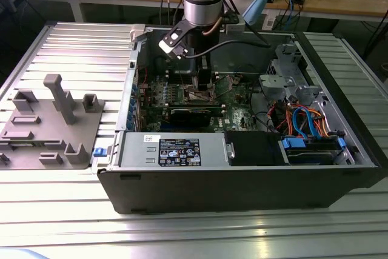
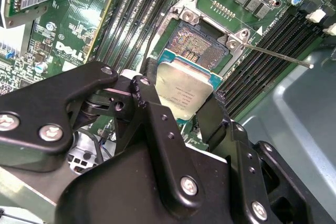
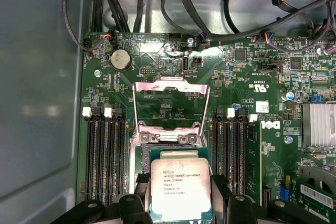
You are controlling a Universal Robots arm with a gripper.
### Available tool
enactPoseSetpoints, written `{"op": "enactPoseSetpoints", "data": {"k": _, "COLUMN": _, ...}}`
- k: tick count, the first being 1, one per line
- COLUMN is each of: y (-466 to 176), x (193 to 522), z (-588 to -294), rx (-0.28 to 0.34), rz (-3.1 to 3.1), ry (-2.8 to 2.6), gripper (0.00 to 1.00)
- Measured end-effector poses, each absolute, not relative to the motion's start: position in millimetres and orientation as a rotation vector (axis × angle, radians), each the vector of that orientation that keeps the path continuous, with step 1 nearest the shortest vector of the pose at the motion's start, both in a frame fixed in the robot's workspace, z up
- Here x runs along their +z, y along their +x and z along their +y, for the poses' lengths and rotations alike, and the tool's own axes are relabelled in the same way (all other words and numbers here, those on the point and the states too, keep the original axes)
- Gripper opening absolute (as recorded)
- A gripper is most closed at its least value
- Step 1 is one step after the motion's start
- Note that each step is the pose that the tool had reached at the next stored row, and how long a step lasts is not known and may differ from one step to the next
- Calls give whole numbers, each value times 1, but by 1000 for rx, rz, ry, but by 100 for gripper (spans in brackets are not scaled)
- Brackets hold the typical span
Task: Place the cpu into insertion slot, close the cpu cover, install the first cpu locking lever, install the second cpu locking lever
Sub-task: 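Place the cpu into insertion slot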
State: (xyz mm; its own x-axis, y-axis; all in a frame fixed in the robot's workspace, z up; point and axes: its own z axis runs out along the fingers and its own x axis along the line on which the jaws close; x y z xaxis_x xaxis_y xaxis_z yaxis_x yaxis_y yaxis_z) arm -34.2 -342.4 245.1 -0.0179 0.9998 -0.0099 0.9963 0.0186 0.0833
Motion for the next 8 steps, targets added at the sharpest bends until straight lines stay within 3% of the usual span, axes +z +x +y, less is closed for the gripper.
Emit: {"op": "enactPoseSetpoints", "data": {"k": 8, "y": -34, "x": 242, "z": -342, "rx": 80, "rz": 2194, "ry": 2154, "gripper": 55}}
